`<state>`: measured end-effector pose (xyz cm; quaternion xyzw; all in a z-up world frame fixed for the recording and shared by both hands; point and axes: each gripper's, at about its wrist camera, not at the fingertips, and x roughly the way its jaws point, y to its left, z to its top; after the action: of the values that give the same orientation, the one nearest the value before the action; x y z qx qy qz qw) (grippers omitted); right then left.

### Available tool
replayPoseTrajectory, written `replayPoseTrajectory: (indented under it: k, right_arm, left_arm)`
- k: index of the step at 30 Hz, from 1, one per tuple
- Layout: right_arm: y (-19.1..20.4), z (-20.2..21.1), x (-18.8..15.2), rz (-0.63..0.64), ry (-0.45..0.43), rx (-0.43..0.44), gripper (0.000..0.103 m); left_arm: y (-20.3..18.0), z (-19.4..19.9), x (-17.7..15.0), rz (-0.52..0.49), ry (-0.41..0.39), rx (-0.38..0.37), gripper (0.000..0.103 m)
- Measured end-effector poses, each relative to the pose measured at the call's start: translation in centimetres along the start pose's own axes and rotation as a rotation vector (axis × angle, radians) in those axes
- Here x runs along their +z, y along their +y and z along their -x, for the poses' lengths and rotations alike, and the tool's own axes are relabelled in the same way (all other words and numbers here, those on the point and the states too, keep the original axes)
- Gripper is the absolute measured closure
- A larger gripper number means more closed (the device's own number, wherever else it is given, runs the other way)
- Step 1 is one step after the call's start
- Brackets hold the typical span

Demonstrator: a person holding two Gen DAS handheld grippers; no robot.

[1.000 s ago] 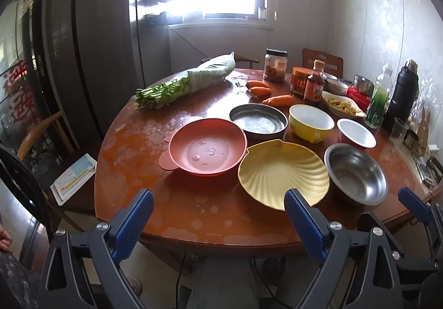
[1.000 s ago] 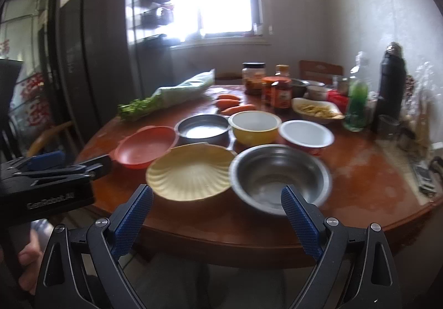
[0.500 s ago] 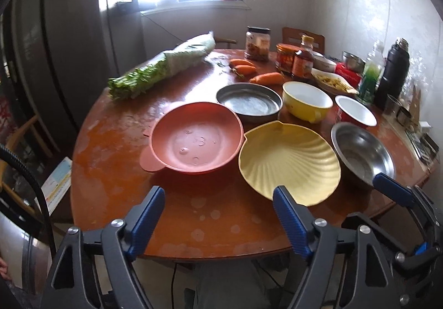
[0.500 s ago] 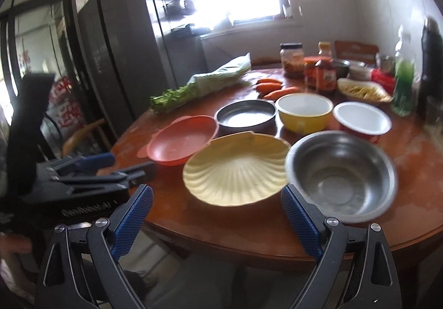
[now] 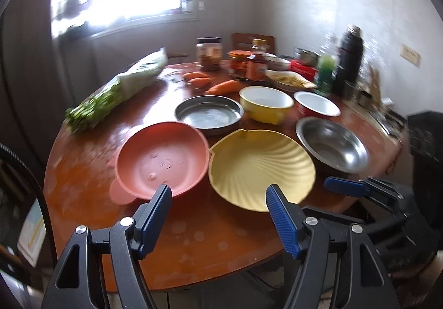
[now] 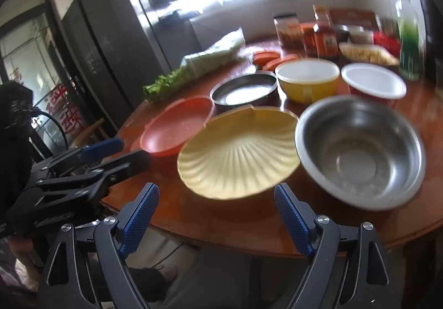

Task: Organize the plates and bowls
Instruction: 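Grasp the rim of the yellow shell plate with the right tool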

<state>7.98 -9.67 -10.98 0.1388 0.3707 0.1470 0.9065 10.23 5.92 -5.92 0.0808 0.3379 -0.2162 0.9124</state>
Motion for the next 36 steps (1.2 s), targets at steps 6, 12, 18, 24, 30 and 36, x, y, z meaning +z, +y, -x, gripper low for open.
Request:
replayPoseTrajectory:
  k: [6, 12, 18, 24, 30, 36]
  right_arm:
    - [-2.9, -0.9, 0.1, -0.192, 0.069, 0.006, 0.017]
    - [-3.5, -1.3, 0.8, -0.233, 0.072, 0.022, 0.017]
    - [-4.7, -1.9, 1.5, -0.306, 0.084, 0.073, 0.033]
    - [-5.7, -1.8, 1.9, -0.337, 0.1, 0.061, 0.041]
    - [-5.8, -1.9, 2.2, -0.333, 0.092, 0.053, 0.041]
    - [-5.8, -2.2, 2.4, -0.325, 0.095, 0.06, 0.043]
  left_arm:
    - [-1.0, -2.2, 0.4, -0.058, 0.078, -0.085, 0.037]
    - [-0.1, -4.4, 1.3, 0.016, 0.137, -0.199, 0.041]
    - [-0.4, -5.4, 1.6, 0.002, 0.175, -0.238, 0.045]
    - [-0.4, -6.4, 1.4, -0.003, 0.252, -0.187, 0.045]
    - [0.8, -7.9, 1.0, 0.089, 0.342, -0.234, 0.045]
    - [2.3, -9.3, 1.4, 0.18, 0.372, -0.205, 0.046]
